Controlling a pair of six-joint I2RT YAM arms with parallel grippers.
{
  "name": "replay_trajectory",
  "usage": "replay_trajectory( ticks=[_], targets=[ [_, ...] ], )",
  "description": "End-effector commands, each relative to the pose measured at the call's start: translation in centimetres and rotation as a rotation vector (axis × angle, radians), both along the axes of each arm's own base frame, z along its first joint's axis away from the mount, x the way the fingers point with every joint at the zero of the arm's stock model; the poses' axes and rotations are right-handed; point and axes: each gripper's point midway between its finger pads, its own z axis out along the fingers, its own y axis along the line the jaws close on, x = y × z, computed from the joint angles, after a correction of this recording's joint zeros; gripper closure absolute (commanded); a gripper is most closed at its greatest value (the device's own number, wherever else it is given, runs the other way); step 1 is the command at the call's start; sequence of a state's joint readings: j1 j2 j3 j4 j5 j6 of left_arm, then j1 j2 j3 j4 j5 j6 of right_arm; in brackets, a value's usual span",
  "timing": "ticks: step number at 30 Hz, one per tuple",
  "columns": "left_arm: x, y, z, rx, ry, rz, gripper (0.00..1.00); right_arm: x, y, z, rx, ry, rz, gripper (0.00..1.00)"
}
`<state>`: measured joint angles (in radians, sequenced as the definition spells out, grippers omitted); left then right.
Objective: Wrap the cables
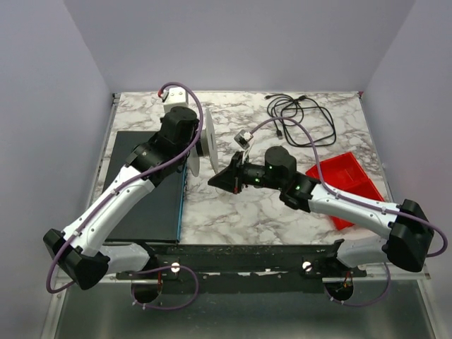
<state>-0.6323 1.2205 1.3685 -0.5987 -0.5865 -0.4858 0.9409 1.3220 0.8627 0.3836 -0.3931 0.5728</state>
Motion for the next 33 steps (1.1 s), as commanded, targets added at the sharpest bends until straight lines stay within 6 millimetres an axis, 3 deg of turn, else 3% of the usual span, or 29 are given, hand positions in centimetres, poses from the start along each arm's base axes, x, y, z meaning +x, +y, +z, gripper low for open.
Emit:
replay_trajectory(
  ticks=[1,6,11,18,22,27,29,33],
  targets=[
    [0.4,0.4,-0.2,0.124,-0.041,-0.011,1.00,0.6,-1.4,-0.1,-0.187,-0.107,-0.036,0.99],
    [-0.8,-1.3,-2.2,0.180,0.019,-0.108,1.00,3.0,-2.0,-0.2,-0.290,-0.163,-0.130,0.99],
    [-1.4,-1.4,-3.6,0.196,0.050,-0.134,1.00,4.1,-3.0,-1.1,-0.362,-0.186,-0.188,0.97],
    [-1.1,-1.2,-3.7,0.219,0.076,-0.108,1.00,2.3,-3.2,-3.3,-0.402,-0.155,-0.096,0.94],
    [-0.6,-1.2,-3.7,0.251,0.095,-0.094,1.00,0.1,-2.7,-4.0,-0.364,-0.120,0.016,0.93],
    [-0.1,-1.4,-3.6,0.292,0.100,-0.107,1.00,-0.8,-2.8,-4.1,-0.355,-0.111,0.056,0.92],
    [-0.1,-1.5,-3.7,0.313,0.109,-0.127,1.00,-0.3,-3.3,-3.9,-0.384,-0.124,0.025,0.92],
    [-0.4,-2.4,-4.3,0.319,0.139,-0.188,1.00,2.6,-5.1,-3.0,-0.451,-0.178,-0.155,0.91]
  ],
)
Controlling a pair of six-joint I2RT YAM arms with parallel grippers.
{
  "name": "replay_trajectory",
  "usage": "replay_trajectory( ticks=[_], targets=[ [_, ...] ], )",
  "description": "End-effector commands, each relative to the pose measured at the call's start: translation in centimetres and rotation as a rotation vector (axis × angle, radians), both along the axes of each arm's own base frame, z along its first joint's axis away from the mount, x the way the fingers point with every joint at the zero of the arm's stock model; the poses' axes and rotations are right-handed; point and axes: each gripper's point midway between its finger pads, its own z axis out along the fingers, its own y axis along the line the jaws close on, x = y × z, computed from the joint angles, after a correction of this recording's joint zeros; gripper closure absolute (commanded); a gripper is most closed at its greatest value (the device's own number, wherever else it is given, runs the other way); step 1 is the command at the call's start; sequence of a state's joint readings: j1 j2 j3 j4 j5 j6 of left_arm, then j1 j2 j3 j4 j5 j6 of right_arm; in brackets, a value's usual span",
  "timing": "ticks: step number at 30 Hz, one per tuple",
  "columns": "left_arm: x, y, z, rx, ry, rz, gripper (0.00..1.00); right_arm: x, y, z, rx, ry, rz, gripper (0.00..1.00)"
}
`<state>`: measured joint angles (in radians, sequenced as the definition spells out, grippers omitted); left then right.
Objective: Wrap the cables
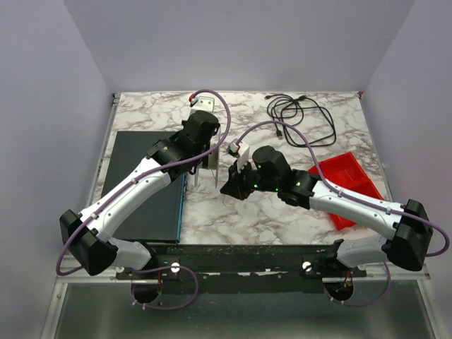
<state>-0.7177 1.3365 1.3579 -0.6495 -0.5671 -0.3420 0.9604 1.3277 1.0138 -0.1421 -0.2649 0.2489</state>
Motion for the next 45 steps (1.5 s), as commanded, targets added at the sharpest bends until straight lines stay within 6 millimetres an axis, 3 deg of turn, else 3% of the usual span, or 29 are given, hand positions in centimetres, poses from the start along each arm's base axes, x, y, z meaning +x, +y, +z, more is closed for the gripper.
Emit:
replay_trajectory(
  ticks=[1,7,13,19,24,35,45],
  targets=[
    [0.0,0.8,0.8,0.080,0.003,-0.039,1.00,2.6,-2.5,2.9,-0.029,-0.119,-0.165,0.90],
    [-1.3,-1.1,-1.2,-0.022,0.088,-0.097,1.00,5.6,-3.9,6.0,0.051,-0.244,-0.344,0.89],
    [-2.4,-3.1,-1.7,-0.134,0.158,-0.130,1.00,7.9,-4.3,7.3,0.124,-0.331,-0.464,0.89],
    [-2.5,-3.4,-2.2,-0.115,0.189,-0.135,1.00,9.9,-5.7,9.3,0.158,-0.409,-0.605,0.86],
    [-2.5,-3.6,-2.9,-0.102,0.206,-0.134,1.00,10.7,-5.5,10.6,0.173,-0.419,-0.638,0.83],
    [-3.3,-3.9,-2.4,-0.112,0.194,-0.170,1.00,12.9,-4.5,10.2,0.088,-0.436,-0.684,0.89],
    [-6.0,-3.2,1.5,-0.225,0.120,-0.245,1.00,17.4,-6.2,6.2,0.076,-0.266,-0.608,0.89]
  ],
)
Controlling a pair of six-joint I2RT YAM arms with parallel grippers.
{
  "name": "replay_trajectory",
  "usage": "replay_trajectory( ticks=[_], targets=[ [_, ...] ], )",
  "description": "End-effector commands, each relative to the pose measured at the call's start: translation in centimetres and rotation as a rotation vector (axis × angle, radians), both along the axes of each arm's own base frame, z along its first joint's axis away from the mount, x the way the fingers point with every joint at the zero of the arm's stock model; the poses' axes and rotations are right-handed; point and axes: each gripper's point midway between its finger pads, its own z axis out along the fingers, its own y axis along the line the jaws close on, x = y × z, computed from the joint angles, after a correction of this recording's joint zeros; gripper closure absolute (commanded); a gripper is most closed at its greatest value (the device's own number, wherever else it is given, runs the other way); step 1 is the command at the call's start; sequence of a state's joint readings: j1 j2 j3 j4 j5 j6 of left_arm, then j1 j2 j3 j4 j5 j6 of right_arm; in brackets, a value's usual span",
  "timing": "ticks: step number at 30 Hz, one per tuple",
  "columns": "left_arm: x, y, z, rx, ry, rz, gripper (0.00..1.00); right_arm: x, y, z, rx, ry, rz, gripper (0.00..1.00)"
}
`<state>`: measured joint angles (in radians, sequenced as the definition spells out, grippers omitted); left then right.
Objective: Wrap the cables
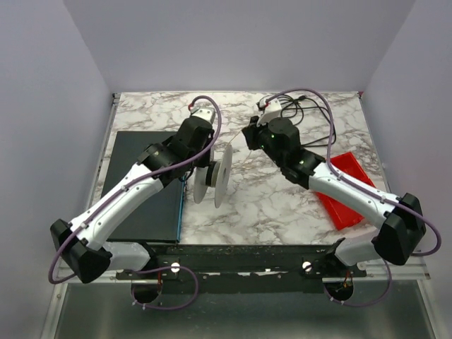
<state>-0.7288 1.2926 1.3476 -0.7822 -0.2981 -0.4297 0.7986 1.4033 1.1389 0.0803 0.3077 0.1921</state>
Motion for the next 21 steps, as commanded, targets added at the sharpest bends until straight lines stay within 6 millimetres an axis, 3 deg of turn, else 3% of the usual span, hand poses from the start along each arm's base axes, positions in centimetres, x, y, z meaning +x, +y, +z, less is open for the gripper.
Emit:
replay_trajectory(
  ticks=[1,6,12,21],
  targets=[
    [-1.8,-0.5,4.2,-0.130,-0.081,-0.075,1.00,0.9,0.6,-1.7,0.047,0.095,0.111,0.89],
    [-2.7,0.1,7.9,-0.224,-0.144,-0.070,1.00,0.5,1.3,-4.2,0.165,0.173,0.227,0.88],
    [-3.1,0.6,12.5,-0.354,-0.217,-0.034,1.00,-2.4,3.4,-5.9,0.321,0.246,0.390,0.86],
    [-2.2,0.2,15.5,-0.513,-0.284,0.045,1.00,-7.2,5.3,-7.3,0.499,0.361,0.583,0.85]
  ],
)
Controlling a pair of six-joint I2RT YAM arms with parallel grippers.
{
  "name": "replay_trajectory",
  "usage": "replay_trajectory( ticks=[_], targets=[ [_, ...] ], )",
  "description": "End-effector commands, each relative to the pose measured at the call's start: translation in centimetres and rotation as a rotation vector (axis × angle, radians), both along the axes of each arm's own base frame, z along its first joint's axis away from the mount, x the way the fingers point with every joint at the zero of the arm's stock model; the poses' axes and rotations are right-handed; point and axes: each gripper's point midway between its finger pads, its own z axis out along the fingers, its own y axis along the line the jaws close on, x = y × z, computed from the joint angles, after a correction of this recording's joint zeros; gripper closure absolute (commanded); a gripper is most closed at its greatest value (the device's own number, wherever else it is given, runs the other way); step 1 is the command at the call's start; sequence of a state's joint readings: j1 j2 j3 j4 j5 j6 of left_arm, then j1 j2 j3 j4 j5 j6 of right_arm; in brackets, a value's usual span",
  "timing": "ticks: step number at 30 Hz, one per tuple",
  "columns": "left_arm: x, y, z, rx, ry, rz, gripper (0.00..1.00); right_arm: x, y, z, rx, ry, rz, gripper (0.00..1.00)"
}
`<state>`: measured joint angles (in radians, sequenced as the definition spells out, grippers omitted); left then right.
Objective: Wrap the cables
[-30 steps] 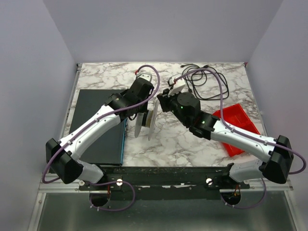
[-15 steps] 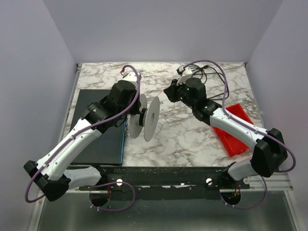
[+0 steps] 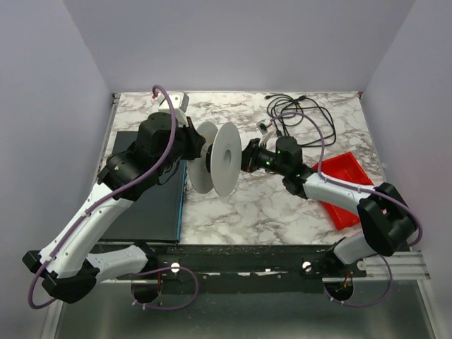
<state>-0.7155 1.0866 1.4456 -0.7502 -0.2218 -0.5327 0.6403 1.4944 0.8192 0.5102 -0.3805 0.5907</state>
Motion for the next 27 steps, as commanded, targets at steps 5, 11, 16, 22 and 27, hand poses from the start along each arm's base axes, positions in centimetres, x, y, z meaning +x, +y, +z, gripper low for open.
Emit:
replay_trajectory(
  ticks=[5,11,16,22,27],
  targets=[
    [1.6,-0.1,4.8,-0.230,-0.111,0.115,1.00,-5.7,2.3,0.9,0.160,0.044,0.212,0.85],
    [2.8,0.9,5.0,-0.249,-0.122,0.212,1.00,-8.2,3.0,1.0,0.165,0.049,0.249,0.86],
    [4.0,1.3,4.5,-0.253,-0.117,0.289,1.00,-8.7,3.4,0.7,0.119,0.041,0.189,0.94],
    [5.9,1.9,3.0,-0.228,-0.080,0.410,1.00,-8.7,4.0,0.4,0.049,0.044,0.123,0.99],
    [7.7,1.8,1.5,-0.148,-0.059,0.472,1.00,-9.2,4.4,-0.4,-0.052,0.025,0.099,0.99]
  ],
)
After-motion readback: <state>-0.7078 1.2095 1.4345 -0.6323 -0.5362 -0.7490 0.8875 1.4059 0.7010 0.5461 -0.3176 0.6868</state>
